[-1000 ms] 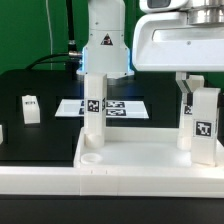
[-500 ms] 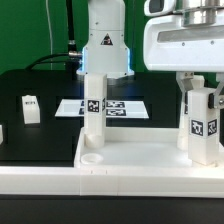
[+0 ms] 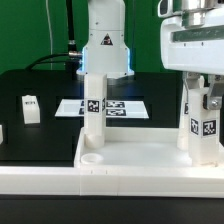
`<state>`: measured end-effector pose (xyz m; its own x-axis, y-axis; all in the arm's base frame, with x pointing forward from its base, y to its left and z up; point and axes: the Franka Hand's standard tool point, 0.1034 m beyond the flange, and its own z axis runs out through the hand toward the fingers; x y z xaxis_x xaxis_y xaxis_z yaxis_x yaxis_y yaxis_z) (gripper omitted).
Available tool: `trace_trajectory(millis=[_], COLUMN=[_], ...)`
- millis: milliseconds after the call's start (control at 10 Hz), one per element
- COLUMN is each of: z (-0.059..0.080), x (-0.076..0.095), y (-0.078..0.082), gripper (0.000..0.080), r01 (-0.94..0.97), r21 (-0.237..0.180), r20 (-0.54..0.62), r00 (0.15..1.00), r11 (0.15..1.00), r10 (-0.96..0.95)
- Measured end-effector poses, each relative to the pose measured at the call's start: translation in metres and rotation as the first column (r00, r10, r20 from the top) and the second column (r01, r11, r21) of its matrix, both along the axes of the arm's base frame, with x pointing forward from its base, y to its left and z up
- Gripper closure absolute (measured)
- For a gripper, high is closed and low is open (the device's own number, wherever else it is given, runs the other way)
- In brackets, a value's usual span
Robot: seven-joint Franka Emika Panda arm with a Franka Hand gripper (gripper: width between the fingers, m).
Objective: Assemble desk
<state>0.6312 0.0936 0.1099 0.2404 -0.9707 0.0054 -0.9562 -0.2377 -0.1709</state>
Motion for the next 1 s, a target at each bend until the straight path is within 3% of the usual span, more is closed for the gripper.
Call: trace_trajectory(millis=[200,400,700,1000], z=[-0.0003,0.0009,0.0041,0.0039], x=[-0.0019,-0.0023,-0.0001,0.0007], y=[0.0006,0.0056,0.007,0.0036], gripper=[0.018,0.0159,0.015,0.015], r01=[-0.074,-0.211,-0.511,-0.668], r21=[-0.008,-0.024,-0.061,-0.087], r20=[-0.017,-0.045,-0.053,-0.061], r00=[0.997,0.977,0.86,0.744], r11=[0.997,0.977,0.858,0.739], r10=[0.074,0.21,0.508,0.666])
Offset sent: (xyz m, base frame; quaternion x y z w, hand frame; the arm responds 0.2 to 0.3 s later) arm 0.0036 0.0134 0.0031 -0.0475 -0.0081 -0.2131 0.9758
